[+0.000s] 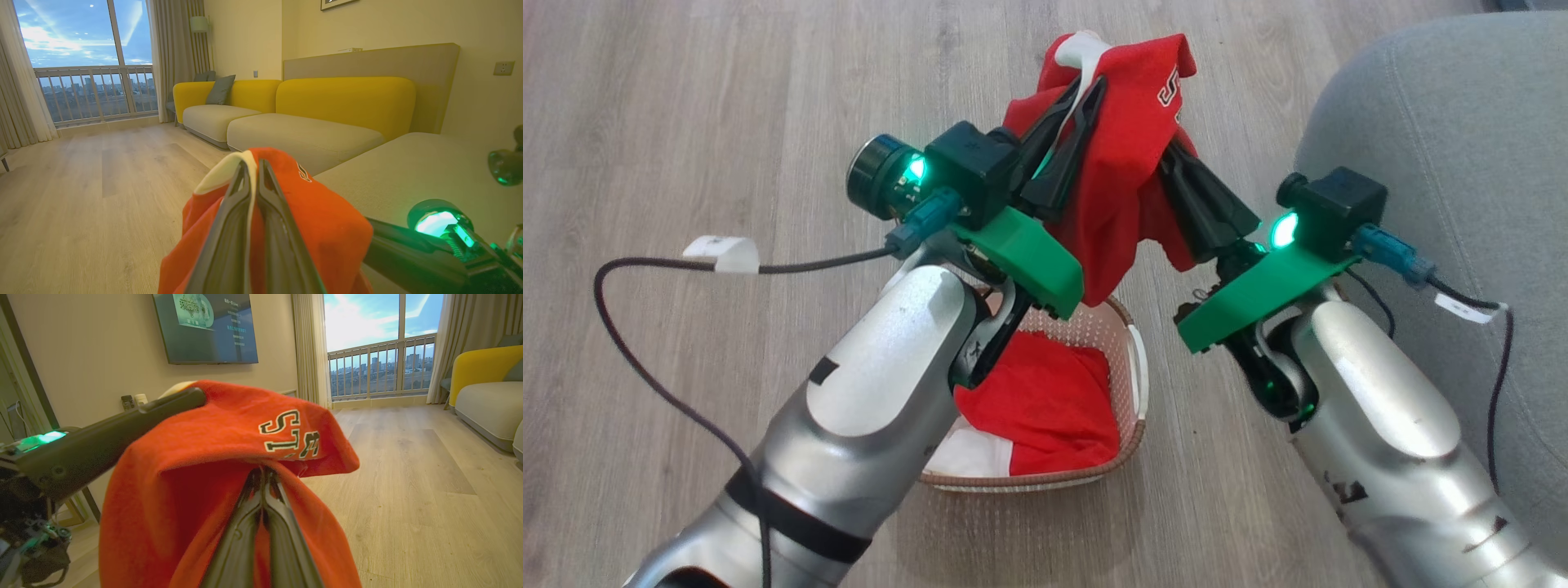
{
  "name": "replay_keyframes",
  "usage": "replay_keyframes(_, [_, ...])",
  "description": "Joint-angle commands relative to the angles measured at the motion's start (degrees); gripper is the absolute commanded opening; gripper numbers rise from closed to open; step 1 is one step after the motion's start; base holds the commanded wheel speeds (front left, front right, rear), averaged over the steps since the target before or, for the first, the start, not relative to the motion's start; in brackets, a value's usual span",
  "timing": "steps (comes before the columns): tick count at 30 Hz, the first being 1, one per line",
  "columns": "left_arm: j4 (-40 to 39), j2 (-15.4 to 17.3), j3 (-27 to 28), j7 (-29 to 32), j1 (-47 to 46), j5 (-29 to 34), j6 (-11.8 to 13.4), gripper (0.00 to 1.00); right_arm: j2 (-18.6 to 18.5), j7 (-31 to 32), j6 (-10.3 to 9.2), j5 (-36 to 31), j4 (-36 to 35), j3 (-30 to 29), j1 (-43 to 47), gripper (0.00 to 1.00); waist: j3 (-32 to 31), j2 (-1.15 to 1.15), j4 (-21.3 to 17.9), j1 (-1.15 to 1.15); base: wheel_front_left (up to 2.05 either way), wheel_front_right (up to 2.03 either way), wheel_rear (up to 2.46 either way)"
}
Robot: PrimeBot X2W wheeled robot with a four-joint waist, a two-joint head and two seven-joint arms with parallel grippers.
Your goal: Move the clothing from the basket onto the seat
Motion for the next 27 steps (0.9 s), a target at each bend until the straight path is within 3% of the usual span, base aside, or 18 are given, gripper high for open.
replay_keyframes(1, [-1.77,0.81,2.21,-0.55,-2.07,0.61,-0.01,0.00,1.12,-0.37,-0.01,-0.43,-2.34,-0.17,-0.42,0.00,0.14,0.00,-0.09,0.00,0.00,0.00,0.00])
replay_keyframes(2, [-1.68,0.81,2.28,-0.55,-2.11,0.71,-0.03,0.13,1.08,-0.37,-0.01,-0.57,-2.76,-0.60,-0.22,0.00,0.27,0.00,-0.21,0.00,0.00,0.00,0.00])
replay_keyframes(3, [-1.56,0.81,2.35,-0.55,-2.12,0.87,-0.04,0.73,1.03,-0.37,-0.01,-0.78,-3.29,-1.09,-0.06,0.00,0.43,0.00,-0.35,0.00,0.00,0.00,0.00])
replay_keyframes(4, [-1.54,0.81,2.53,-0.55,-2.11,1.00,-0.06,1.00,0.98,-0.37,-0.01,-1.02,-3.82,-1.56,0.10,0.00,0.57,0.00,-0.54,0.00,0.00,0.00,0.00])
replay_keyframes(16, [0.59,0.81,4.79,-0.55,-1.01,2.62,-1.26,1.00,1.22,-0.37,-0.01,-3.25,-8.17,-4.70,0.57,0.00,1.80,0.00,-5.92,0.00,0.00,0.00,0.00])
replay_keyframes(27, [4.04,0.81,6.22,-0.55,0.43,4.33,-3.01,1.00,1.43,-0.37,-0.01,-3.37,-9.74,-5.49,0.29,0.00,2.20,0.00,-14.57,0.00,0.00,0.00,0.00])
